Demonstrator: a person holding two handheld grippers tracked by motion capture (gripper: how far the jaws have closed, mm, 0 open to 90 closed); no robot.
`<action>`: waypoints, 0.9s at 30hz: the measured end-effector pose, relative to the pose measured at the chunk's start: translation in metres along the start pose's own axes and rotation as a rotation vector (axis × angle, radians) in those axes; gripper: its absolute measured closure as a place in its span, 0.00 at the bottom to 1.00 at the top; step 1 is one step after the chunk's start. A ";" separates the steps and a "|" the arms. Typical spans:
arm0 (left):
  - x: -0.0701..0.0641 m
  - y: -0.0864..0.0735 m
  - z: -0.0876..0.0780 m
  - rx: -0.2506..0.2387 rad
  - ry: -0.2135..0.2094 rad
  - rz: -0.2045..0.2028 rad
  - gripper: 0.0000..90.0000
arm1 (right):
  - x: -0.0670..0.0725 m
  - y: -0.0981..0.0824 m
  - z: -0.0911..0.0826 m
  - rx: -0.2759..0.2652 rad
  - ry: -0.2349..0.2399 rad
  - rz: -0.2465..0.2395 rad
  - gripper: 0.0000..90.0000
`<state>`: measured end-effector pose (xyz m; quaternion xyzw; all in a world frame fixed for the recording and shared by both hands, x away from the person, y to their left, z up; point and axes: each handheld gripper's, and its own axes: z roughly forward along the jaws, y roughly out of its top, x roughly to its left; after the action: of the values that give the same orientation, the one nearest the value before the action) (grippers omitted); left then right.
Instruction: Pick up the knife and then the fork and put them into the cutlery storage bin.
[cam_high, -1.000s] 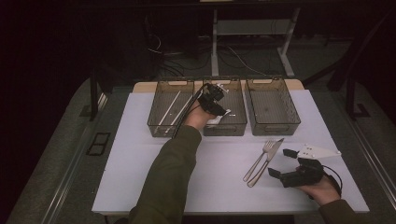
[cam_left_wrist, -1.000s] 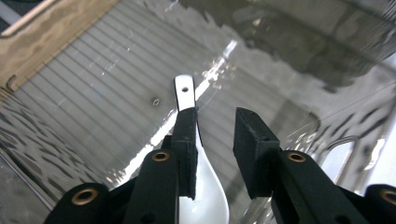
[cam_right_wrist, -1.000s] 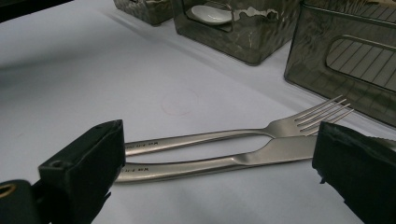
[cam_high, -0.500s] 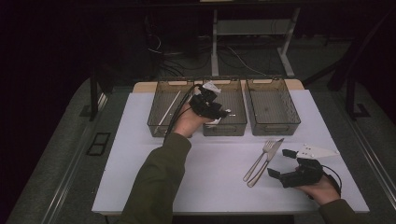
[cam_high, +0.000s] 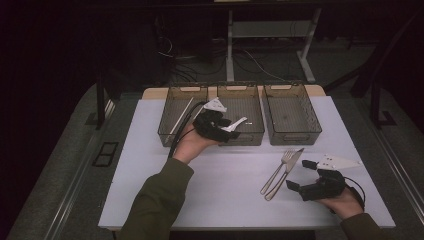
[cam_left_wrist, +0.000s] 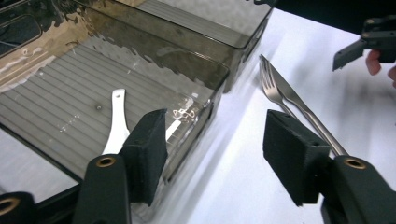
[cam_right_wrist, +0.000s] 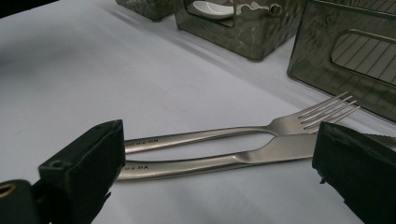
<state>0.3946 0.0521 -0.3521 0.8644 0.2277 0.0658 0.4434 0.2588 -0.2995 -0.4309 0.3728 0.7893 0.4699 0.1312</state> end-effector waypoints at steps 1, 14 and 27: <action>-0.001 -0.002 -0.002 0.001 -0.001 0.006 0.40 | 0.000 0.000 0.000 0.000 0.001 -0.001 0.03; -0.020 -0.050 -0.024 -0.034 0.011 -0.006 0.23 | -0.001 -0.001 0.001 0.007 0.000 0.002 0.03; -0.034 -0.107 -0.050 -0.075 0.073 -0.037 0.07 | 0.001 0.004 0.001 0.060 -0.005 0.018 0.07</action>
<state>0.3130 0.1271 -0.4043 0.8400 0.2570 0.0977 0.4679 0.2606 -0.2974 -0.4283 0.3848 0.7993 0.4462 0.1178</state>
